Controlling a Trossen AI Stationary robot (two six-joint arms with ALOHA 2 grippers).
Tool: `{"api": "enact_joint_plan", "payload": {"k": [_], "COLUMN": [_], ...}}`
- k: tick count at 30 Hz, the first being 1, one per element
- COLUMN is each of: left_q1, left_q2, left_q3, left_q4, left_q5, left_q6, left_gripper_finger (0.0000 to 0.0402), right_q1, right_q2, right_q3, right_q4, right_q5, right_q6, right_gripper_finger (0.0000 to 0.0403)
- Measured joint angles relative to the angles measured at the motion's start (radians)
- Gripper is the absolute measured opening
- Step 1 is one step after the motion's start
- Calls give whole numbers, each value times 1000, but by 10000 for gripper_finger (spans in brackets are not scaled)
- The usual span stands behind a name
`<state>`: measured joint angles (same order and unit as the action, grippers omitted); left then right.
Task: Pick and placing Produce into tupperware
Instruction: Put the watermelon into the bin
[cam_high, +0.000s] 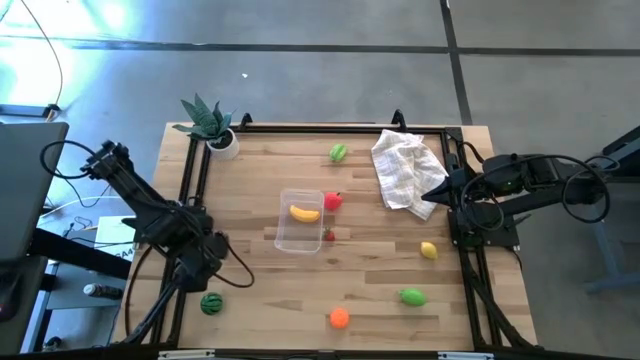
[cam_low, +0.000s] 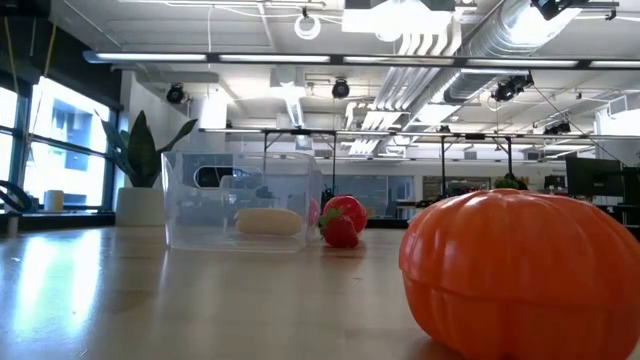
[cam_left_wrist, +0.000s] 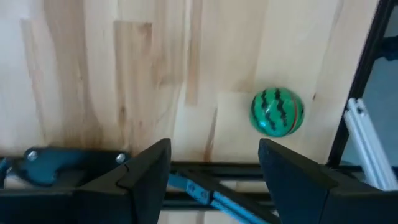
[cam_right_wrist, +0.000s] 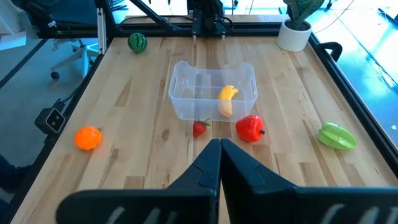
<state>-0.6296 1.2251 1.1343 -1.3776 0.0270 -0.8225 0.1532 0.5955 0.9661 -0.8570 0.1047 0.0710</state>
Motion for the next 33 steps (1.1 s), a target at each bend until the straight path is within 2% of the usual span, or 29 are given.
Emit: {"api": "enact_joint_plan", "payload": {"k": [14,18,26,33], "left_q1": [-12,-18,-148,-254], "left_q2": [25,46,133,160], "left_q3": [-1,-1,-1,-1], "left_q4": [60,78,85,134], "left_q5": [-49,-35,70,3], "left_q6": [-22,-36,-135,-225], "left_gripper_finger": [235,260,329,352], "right_q1": [0,0,0,0], "right_q2": [0,0,0,0], "right_q3": [0,0,0,0], "right_q4": [0,0,0,0], "right_q5": [0,0,0,0], "right_q6": [0,0,0,0], "right_gripper_finger": [0,0,0,0]}}
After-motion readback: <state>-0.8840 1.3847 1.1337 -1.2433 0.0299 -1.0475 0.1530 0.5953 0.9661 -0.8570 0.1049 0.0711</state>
